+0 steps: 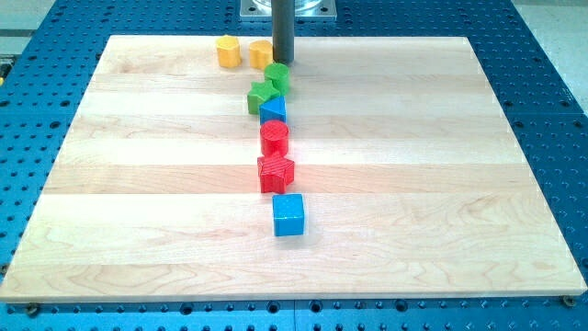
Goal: Slide the yellow heart into the green blocks
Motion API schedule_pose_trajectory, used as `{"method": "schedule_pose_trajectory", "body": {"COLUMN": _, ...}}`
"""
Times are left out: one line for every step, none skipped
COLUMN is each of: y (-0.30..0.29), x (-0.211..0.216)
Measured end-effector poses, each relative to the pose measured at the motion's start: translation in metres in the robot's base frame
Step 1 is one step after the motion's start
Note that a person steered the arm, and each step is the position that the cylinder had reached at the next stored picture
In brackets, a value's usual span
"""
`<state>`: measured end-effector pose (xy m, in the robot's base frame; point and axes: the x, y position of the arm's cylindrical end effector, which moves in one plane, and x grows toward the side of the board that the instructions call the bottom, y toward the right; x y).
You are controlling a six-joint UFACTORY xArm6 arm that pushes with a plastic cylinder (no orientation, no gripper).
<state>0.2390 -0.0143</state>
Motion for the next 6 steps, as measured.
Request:
{"method": "schedule_pose_trajectory", "body": {"y": 0.022, "x": -0.032}}
{"method": "schedule_pose_trajectory", "body": {"y": -0.029, "x": -0.019}}
{"method": "schedule_pose_trajectory", "body": {"y": -0.051, "x": 0.022}}
{"method": "schedule_pose_trajectory", "body": {"y": -0.046, "x": 0.026}}
{"method": "schedule_pose_trajectory", "body": {"y": -0.009, "x": 0.014}}
{"method": "schedule_pose_trajectory", "body": {"y": 0.013, "x": 0.033}}
